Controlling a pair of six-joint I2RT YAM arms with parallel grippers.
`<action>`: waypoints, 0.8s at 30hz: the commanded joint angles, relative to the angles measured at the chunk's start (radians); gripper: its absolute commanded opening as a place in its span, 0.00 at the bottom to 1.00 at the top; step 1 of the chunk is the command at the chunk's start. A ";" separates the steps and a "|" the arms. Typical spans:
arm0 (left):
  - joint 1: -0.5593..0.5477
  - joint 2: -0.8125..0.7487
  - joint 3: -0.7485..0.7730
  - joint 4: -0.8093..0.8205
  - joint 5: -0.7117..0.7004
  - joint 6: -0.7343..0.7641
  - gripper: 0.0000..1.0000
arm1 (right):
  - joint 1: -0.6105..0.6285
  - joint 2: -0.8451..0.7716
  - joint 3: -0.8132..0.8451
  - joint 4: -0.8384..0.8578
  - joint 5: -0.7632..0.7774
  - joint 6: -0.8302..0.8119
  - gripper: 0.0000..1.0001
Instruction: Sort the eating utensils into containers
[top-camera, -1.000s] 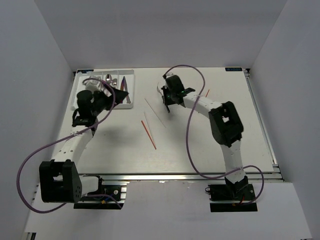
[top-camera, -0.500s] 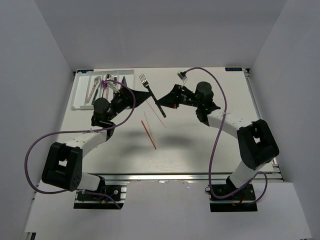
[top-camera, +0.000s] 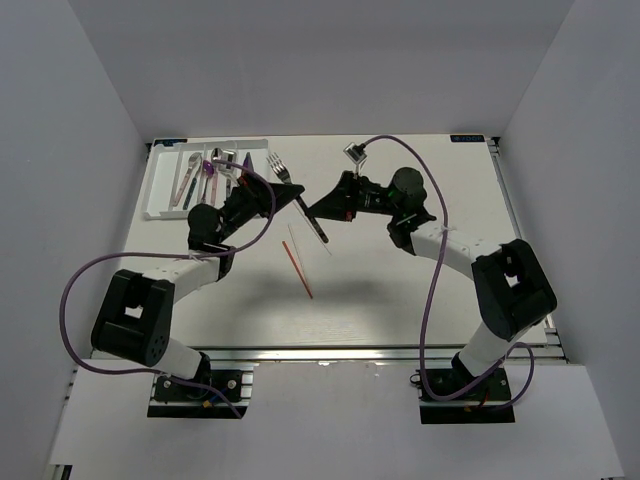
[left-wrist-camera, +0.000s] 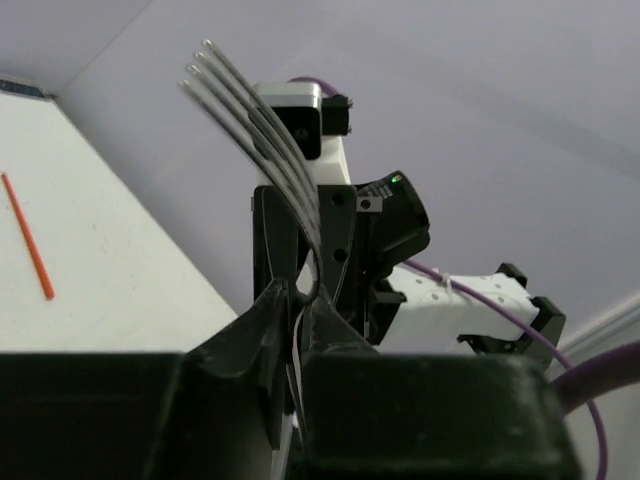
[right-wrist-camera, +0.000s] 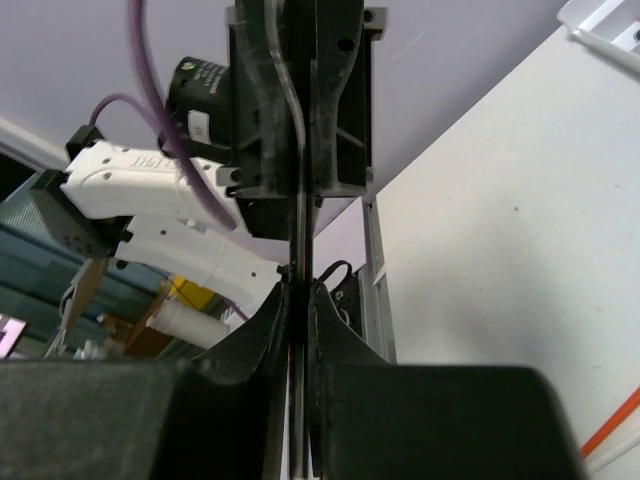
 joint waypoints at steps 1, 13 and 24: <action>-0.004 0.011 0.019 0.120 0.058 -0.057 0.12 | 0.008 0.017 0.067 0.074 -0.003 0.026 0.00; 0.144 0.051 0.574 -1.477 -0.540 0.909 0.00 | -0.274 -0.141 -0.182 -0.110 0.139 -0.114 0.89; 0.383 0.594 1.180 -1.675 -1.027 1.337 0.00 | -0.284 -0.474 -0.271 -0.697 0.440 -0.566 0.89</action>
